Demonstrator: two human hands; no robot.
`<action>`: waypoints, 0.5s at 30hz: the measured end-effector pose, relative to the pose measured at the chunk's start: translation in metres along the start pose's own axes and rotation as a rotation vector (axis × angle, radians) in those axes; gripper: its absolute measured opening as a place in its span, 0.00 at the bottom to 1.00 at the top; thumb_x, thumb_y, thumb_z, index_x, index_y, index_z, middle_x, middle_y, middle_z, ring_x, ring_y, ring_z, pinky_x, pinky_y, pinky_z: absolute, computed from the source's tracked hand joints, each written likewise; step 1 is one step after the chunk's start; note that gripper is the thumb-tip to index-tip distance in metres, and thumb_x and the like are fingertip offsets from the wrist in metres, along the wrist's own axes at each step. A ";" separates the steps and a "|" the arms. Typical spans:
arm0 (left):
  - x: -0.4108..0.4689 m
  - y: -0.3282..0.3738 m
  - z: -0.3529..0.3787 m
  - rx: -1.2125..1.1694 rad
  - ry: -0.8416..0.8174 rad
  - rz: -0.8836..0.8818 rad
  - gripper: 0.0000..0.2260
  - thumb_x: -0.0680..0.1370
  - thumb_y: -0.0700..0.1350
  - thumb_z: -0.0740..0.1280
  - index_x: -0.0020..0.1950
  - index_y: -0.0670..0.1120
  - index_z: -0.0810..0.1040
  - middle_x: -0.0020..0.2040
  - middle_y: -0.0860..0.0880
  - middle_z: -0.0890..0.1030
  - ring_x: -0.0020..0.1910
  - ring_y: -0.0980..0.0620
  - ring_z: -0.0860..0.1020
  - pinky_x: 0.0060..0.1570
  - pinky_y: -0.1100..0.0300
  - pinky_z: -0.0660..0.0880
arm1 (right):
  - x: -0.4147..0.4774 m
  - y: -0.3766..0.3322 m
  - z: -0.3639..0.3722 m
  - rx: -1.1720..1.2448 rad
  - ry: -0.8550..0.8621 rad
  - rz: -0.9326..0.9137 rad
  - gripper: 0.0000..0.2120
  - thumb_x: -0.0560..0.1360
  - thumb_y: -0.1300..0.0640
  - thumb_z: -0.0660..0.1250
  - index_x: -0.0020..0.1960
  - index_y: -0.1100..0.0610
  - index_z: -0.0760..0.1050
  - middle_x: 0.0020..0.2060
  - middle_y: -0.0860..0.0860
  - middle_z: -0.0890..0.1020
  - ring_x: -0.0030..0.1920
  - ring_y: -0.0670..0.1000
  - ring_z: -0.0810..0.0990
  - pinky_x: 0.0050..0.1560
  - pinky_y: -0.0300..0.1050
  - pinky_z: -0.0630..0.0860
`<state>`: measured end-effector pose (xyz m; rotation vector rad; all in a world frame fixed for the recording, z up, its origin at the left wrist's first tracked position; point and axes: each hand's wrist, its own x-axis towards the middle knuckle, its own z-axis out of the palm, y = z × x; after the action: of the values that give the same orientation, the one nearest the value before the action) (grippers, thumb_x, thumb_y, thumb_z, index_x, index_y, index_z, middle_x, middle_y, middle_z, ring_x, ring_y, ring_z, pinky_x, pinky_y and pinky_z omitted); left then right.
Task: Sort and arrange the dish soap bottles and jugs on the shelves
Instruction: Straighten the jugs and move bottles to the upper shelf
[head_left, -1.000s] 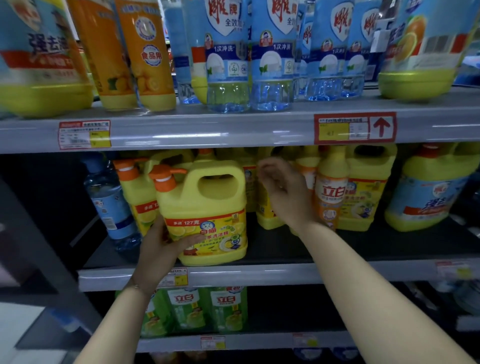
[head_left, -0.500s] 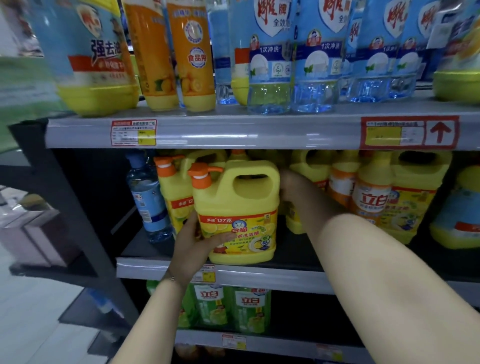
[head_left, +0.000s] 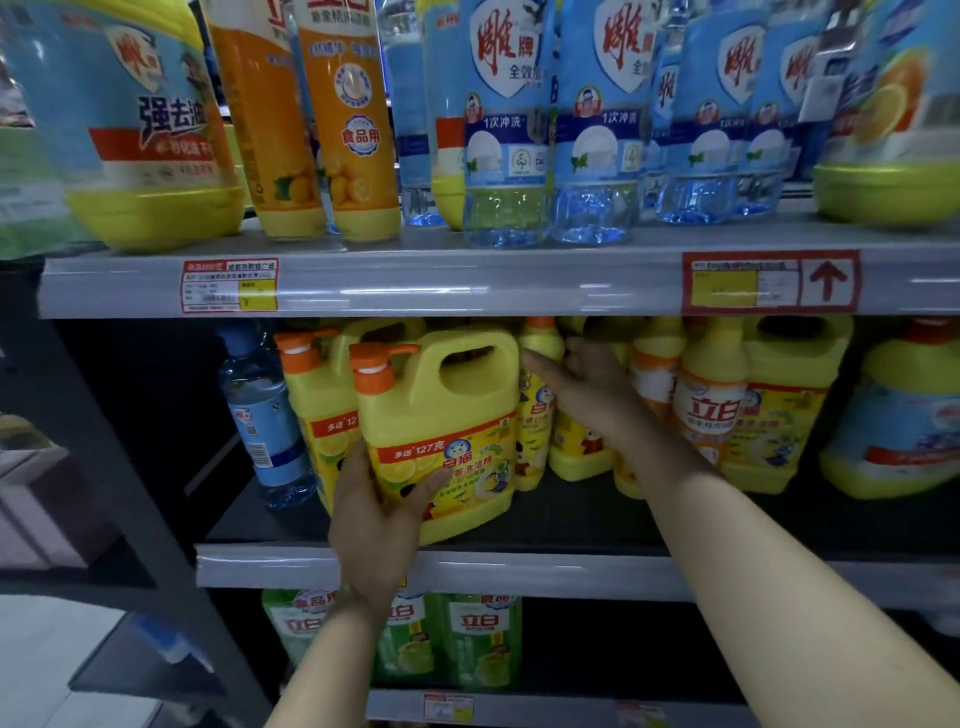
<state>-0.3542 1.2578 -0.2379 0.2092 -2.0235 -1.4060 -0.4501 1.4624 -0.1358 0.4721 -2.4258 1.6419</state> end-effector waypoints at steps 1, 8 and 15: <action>-0.002 0.002 0.005 0.088 0.059 0.000 0.37 0.64 0.70 0.70 0.69 0.57 0.68 0.63 0.55 0.77 0.62 0.50 0.75 0.57 0.45 0.76 | -0.003 0.001 0.000 -0.031 0.031 -0.030 0.14 0.73 0.43 0.68 0.52 0.51 0.77 0.50 0.51 0.84 0.50 0.49 0.81 0.56 0.54 0.77; -0.005 0.031 0.056 0.335 0.255 -0.106 0.43 0.67 0.59 0.75 0.72 0.37 0.62 0.66 0.36 0.69 0.67 0.36 0.67 0.56 0.41 0.71 | -0.021 0.005 0.006 -0.095 0.196 -0.130 0.20 0.70 0.39 0.68 0.48 0.55 0.79 0.43 0.50 0.85 0.44 0.48 0.83 0.46 0.53 0.80; -0.033 0.052 0.066 0.103 0.200 0.354 0.36 0.69 0.52 0.76 0.70 0.42 0.63 0.64 0.46 0.67 0.64 0.48 0.66 0.64 0.60 0.63 | -0.031 0.009 0.009 -0.055 0.209 -0.195 0.23 0.67 0.32 0.66 0.51 0.49 0.78 0.43 0.44 0.84 0.44 0.40 0.82 0.45 0.49 0.81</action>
<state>-0.3559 1.3457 -0.2197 0.0303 -1.8598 -1.0221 -0.4245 1.4623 -0.1571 0.4846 -2.1923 1.4624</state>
